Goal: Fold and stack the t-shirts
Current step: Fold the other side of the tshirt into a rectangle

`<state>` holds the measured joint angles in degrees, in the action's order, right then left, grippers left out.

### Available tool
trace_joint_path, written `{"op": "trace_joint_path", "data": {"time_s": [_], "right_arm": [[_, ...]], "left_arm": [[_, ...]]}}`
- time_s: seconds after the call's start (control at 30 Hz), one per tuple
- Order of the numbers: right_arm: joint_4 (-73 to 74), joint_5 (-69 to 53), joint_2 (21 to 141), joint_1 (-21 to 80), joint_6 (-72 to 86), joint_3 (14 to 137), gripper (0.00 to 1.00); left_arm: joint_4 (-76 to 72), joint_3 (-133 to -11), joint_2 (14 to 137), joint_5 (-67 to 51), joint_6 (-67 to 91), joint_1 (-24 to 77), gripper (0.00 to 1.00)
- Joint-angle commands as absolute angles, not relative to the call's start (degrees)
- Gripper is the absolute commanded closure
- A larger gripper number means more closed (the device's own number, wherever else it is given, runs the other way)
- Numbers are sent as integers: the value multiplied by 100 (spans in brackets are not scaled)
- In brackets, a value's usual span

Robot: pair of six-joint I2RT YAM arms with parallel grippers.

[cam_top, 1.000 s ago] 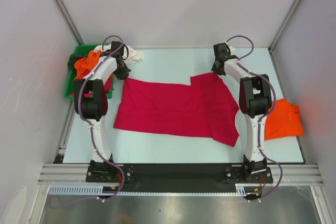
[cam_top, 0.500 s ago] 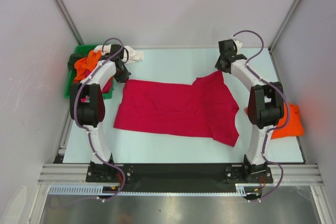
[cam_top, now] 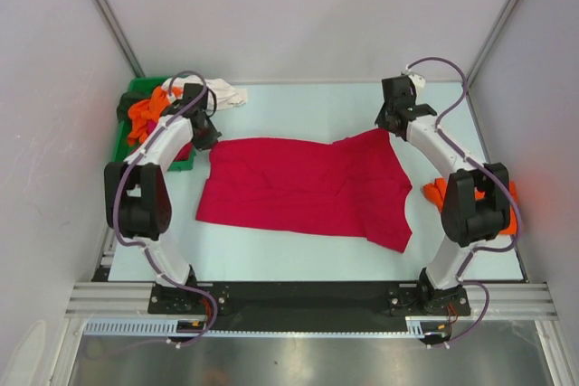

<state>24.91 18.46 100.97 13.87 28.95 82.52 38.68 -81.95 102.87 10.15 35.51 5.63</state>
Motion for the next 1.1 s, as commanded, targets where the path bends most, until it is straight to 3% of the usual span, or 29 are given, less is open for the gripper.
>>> {"op": "trace_joint_path", "data": {"time_s": [0.0, 0.27, 0.6, 1.07], "right_arm": [[2452, 2109, 9484, 1511, 2980, 8007, 100], [2698, 2285, 8492, 1617, 3015, 7410, 100], [3234, 2566, 7279, 1934, 3304, 6330, 100], [3638, 2716, 6680, 1907, 3630, 5502, 100]], "left_arm": [[3850, -7849, 9607, 1151, 3410, 606, 100], [3929, -7199, 8843, 1292, 3357, 615, 100], [3973, -6926, 8771, 1520, 3261, 615, 100], [3981, -6391, 8649, 1775, 3252, 466, 100]]}}
